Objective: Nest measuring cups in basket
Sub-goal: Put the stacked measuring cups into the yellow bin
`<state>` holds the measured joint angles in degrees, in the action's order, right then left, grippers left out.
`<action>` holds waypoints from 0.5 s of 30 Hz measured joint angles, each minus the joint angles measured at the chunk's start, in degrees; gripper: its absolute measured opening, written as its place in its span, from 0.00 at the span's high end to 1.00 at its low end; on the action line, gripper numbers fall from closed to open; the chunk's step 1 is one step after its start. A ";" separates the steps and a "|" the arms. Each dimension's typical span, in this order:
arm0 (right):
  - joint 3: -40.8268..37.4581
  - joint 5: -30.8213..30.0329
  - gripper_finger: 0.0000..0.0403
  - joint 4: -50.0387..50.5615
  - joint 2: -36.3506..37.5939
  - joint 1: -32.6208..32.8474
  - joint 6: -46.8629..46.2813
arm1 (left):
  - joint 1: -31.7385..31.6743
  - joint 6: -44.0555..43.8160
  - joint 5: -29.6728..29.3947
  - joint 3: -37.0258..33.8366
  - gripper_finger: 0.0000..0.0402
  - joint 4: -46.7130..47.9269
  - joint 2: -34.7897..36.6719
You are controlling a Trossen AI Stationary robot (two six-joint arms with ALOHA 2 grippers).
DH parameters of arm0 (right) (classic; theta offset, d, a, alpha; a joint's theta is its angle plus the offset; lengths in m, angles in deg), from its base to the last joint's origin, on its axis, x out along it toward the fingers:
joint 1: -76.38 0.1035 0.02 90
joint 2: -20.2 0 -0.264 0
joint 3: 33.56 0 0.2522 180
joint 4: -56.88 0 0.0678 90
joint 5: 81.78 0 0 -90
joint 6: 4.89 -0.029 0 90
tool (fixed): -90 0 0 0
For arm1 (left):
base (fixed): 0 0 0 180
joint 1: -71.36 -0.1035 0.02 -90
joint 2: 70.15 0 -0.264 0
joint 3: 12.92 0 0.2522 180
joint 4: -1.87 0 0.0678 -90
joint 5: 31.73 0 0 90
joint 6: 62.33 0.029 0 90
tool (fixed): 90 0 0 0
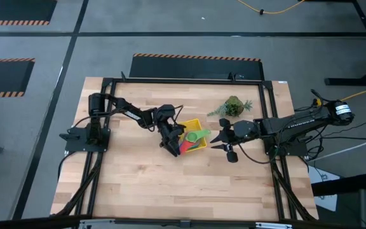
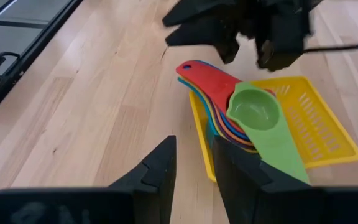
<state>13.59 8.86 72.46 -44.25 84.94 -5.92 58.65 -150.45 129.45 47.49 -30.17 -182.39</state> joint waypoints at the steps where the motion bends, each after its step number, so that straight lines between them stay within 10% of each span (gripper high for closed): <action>1: 0.00 0.00 0.73 -0.05 -0.02 0.00 0.00 | -0.23 0.07 -0.30 0.05 0.60 -0.33 0.68; 15: 0.00 -6.79 0.73 -2.29 -0.02 -0.13 0.25 | -5.34 10.56 -15.23 0.02 0.60 0.54 16.94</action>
<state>13.59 2.08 70.17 -44.27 84.81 -5.67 53.31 -139.90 114.22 47.51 -29.63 -165.44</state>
